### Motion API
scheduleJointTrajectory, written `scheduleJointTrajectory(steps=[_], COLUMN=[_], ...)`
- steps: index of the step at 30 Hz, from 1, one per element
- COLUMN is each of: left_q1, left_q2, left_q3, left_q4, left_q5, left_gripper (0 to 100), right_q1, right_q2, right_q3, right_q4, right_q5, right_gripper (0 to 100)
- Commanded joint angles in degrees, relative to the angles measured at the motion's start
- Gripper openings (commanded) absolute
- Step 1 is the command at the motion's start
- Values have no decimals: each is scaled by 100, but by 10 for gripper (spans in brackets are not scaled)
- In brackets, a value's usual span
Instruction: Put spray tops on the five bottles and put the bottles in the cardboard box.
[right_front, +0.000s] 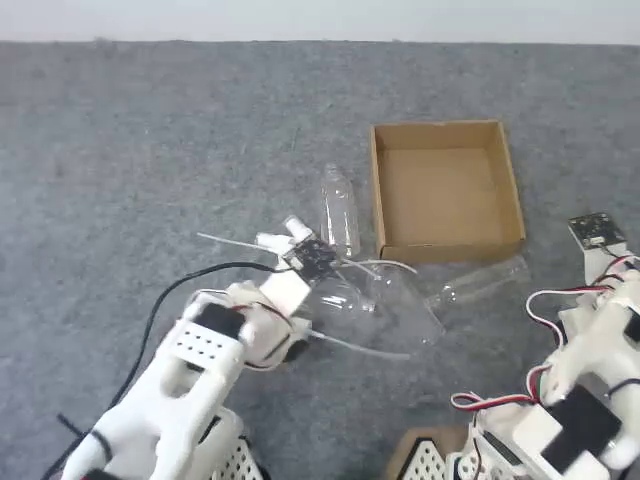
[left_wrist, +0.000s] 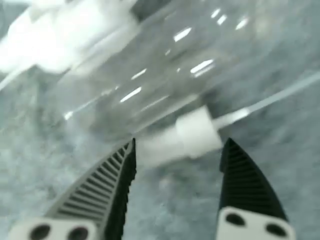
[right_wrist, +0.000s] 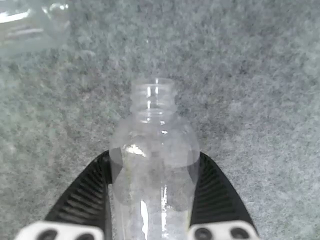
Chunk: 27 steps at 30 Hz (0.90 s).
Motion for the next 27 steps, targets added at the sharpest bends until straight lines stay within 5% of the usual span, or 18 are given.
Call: scheduleJointTrajectory(steps=[1,9,17,21,27], left_q1=[-835,-1925,-378,360,563], left_q2=[-246,-299,-308,-264,-237], left_q3=[-295,-884,-1182,-1182,-848], left_q4=[176,431,1240,1046,132], left_q5=[-738,-1046,440,1090,1275], left_gripper=[254,254,256,257,257], right_q1=[-31,-40,-40,-22,-22], right_q2=[-347,-347,-347,-347,-347], right_q3=[-35,-35,-35,-35,-35], right_q4=[84,84,84,84,84], right_q5=[-35,-53,-44,-26,-26], right_gripper=[6,6,6,6,6])
